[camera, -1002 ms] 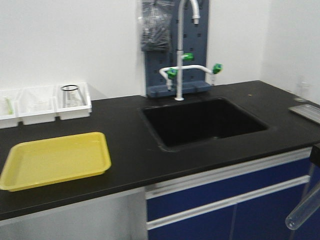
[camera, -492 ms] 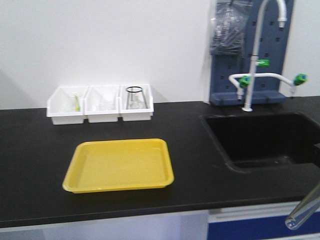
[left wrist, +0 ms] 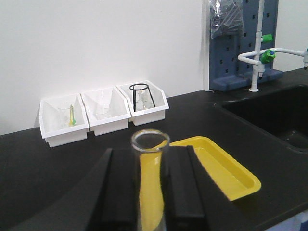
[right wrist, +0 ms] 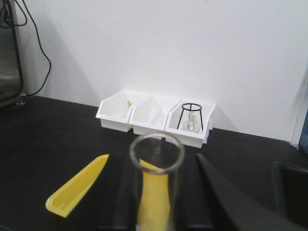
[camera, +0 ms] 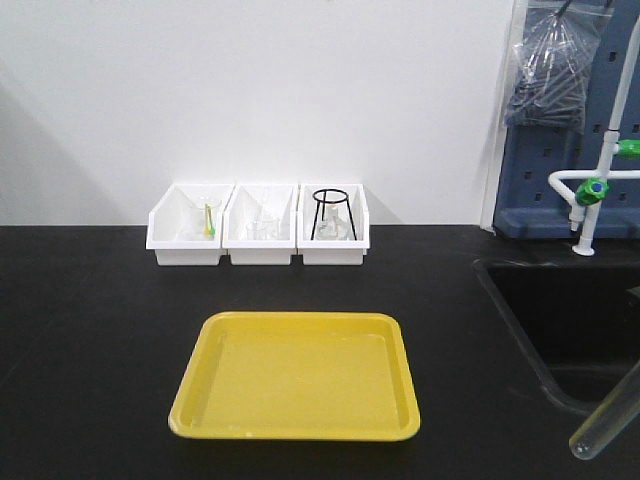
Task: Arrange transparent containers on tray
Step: 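Drive the base to the counter with the yellow tray, holding both tubes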
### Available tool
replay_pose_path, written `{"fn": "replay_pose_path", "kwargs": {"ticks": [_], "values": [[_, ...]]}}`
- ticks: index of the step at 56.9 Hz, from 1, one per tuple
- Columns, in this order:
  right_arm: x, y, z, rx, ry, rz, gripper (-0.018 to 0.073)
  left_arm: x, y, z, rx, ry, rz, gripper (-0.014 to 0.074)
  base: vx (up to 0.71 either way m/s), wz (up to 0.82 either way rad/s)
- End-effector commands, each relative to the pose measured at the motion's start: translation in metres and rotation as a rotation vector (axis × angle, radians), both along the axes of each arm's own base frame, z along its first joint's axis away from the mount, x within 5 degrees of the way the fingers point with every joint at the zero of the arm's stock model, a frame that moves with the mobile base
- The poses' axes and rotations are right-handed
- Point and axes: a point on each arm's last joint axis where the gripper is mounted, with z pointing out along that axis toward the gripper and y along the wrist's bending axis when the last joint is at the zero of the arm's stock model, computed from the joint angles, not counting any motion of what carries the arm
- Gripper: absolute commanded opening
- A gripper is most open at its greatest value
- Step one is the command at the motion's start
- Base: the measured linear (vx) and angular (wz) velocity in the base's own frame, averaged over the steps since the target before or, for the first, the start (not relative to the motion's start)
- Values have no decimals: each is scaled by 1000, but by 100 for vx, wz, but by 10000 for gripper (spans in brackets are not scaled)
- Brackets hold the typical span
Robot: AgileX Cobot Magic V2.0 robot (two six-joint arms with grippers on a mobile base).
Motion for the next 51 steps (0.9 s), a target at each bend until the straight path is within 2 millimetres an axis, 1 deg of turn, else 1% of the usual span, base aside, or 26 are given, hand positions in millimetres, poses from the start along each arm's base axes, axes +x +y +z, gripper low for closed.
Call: {"fn": "replay_pose_path", "kwargs": {"ticks": [1,32,51], "values": [[-2,-1,18,32,-110,-1,-11,-2,-1,16,-43,-99,-14,124,28,1],[-2,-1,18,32,-110,-1,-11,-2,-1,16,-43,-99,-14,124,29,-3],[-2,-1,18,32,-110,-1,-11,-2,-1,16,-43,-99,-14,124,24,4]]}}
